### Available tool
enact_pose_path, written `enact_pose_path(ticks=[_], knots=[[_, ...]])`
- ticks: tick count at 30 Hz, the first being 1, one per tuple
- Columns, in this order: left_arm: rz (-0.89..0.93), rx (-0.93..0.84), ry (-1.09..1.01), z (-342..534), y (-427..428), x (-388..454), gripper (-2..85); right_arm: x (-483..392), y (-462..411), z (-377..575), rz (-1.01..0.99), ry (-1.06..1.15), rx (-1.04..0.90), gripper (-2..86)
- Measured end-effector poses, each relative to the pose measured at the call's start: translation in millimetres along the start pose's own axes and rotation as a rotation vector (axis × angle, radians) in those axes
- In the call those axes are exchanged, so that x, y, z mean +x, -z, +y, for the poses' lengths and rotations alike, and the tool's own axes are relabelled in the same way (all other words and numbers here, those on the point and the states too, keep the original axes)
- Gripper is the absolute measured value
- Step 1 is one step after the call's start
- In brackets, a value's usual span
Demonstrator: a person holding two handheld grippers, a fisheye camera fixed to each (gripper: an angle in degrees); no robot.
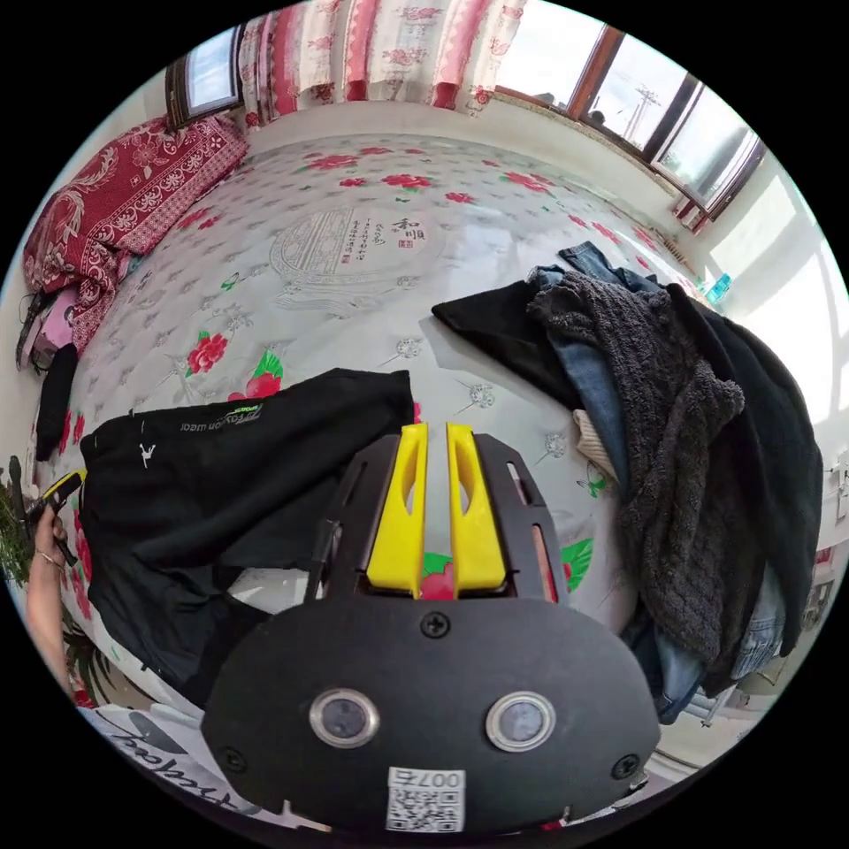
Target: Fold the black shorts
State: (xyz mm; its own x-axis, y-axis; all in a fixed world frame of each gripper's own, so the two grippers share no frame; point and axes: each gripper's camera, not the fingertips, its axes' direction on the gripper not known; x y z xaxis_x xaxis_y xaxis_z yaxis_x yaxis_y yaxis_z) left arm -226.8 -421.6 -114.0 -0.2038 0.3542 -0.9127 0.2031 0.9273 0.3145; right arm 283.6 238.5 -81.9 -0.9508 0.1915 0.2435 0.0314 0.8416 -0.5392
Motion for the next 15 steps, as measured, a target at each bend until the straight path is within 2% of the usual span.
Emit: enact_pose_path(ticks=[5, 10, 12, 15], knots=[[0.076, 0.112, 0.055, 68, 56, -35, 4.6, 7, 2, 92, -0.186, -0.047, 0.014, 3.6], [0.084, 0.027, 0.147, 173, 86, -77, 6.7, 31, 2, 217, -0.255, -0.166, -0.149, 6.2], [0.145, -0.007, 0.199, 218, 97, -92, 8.1, 43, 14, 266, -0.265, -0.201, -0.216, 7.5], [0.208, -0.025, 0.184, 249, 101, -94, 9.3, 45, 33, 306, -0.273, -0.197, -0.217, 8.1]])
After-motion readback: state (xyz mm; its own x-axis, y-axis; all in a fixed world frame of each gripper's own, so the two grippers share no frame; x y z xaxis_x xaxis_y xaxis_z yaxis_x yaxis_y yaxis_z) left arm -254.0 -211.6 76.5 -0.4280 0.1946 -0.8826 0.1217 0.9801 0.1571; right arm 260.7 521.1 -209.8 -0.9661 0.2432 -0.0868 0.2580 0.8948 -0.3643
